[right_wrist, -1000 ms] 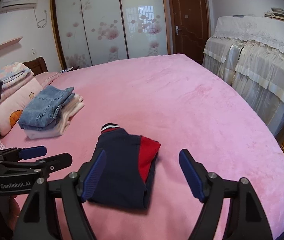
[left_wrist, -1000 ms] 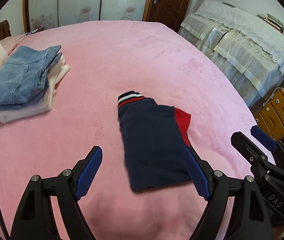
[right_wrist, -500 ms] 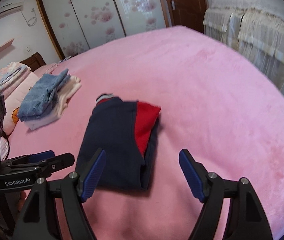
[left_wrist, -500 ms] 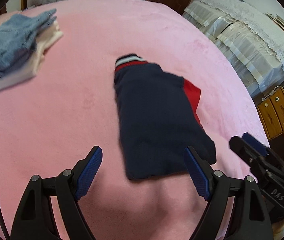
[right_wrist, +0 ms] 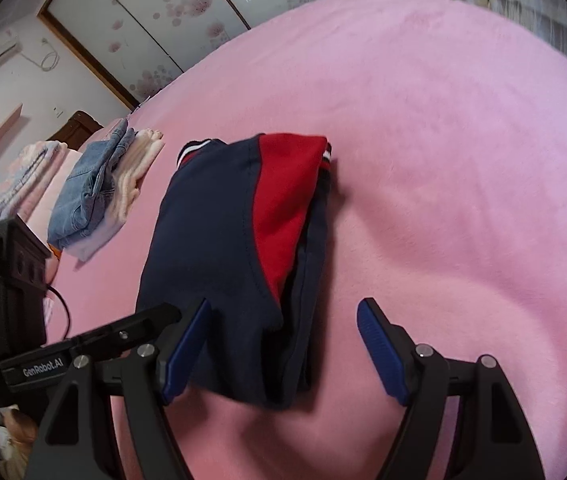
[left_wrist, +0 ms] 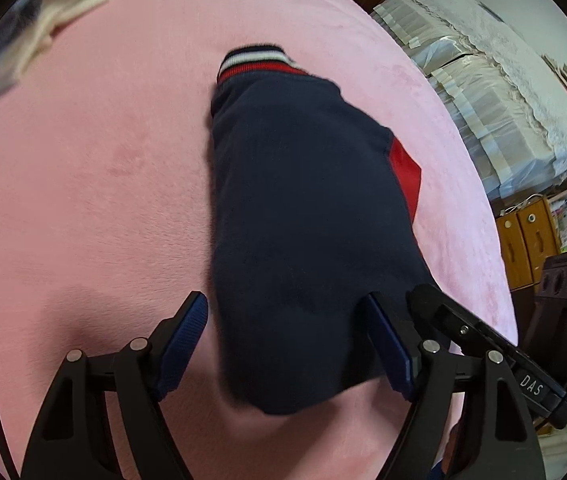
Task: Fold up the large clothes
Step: 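Grasp the folded jacket bundle with both tools, then carry the jacket bundle with both tools onto the folded jeans stack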
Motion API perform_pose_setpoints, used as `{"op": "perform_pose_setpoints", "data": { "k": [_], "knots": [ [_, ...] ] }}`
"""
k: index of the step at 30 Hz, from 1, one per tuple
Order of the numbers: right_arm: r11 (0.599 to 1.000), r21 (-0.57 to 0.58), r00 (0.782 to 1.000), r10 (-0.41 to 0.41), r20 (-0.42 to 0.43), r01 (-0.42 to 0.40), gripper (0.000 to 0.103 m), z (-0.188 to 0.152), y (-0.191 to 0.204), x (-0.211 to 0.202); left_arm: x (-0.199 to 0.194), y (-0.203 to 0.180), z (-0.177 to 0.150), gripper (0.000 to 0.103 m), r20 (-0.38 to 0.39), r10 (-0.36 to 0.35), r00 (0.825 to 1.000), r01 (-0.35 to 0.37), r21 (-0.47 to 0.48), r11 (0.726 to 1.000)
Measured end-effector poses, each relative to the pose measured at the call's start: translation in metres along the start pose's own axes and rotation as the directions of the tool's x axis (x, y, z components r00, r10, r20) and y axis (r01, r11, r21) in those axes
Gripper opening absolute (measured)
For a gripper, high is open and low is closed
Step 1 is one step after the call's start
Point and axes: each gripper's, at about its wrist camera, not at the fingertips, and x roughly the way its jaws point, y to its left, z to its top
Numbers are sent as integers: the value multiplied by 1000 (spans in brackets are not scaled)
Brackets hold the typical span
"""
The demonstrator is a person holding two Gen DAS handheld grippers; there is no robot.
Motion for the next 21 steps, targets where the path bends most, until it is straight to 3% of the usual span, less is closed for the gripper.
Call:
{"op": "perform_pose_setpoints", "data": {
  "k": [5, 8, 9, 13, 16, 18, 21],
  "knots": [
    [998, 34, 998, 60, -20, -59, 70, 5, -7, 15, 12, 3, 1, 78, 8, -50, 999, 50, -15, 999],
    [991, 61, 992, 124, -37, -122, 58, 7, -11, 24, 18, 6, 1, 78, 16, -65, 998, 66, -21, 998],
    [986, 72, 987, 153, -47, -149, 50, 6, -12, 27, 20, 8, 1, 78, 17, -70, 997, 71, -30, 997],
    [967, 129, 973, 226, -44, -219, 42, 3, -19, 34, 24, 12, -2, 74, 31, -86, 996, 88, -56, 995],
    [959, 140, 967, 253, -28, -247, 31, 1, -17, 32, 20, 11, -5, 63, 49, -84, 995, 87, -55, 995],
    [971, 92, 974, 224, -10, -222, 28, 0, -5, 25, 14, 9, -5, 46, 71, -88, 994, 92, -51, 994],
    [980, 35, 981, 193, 20, -194, 24, -1, 17, 15, -1, 0, -5, 37, 104, -71, 992, 74, -23, 997]
  ]
}}
